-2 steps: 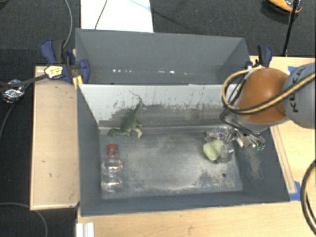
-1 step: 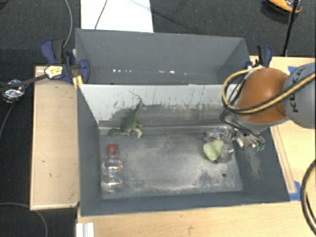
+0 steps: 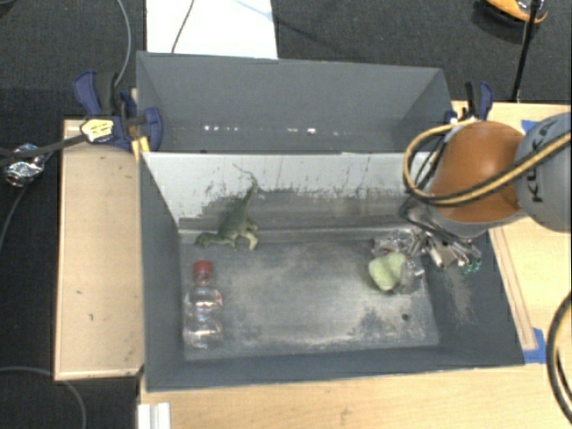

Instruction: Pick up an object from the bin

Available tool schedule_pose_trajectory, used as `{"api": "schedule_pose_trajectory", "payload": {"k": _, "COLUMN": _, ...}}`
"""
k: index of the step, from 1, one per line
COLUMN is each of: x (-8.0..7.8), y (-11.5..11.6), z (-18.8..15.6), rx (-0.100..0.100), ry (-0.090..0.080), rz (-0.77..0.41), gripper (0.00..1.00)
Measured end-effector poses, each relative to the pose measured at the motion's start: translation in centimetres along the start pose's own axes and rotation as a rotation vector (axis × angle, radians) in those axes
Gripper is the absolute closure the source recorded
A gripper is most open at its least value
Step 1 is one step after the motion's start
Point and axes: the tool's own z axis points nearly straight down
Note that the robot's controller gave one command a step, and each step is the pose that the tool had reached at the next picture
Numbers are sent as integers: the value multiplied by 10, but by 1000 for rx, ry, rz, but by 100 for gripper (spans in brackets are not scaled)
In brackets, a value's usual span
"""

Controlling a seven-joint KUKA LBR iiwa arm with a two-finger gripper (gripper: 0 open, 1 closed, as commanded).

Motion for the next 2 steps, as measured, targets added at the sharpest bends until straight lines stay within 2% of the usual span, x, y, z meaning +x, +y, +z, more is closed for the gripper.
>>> {"api": "schedule_pose_trajectory", "payload": {"k": 2, "x": -2, "y": -1, "z": -22, "rx": 3, "ry": -5, "rz": 2, "gripper": 100}}
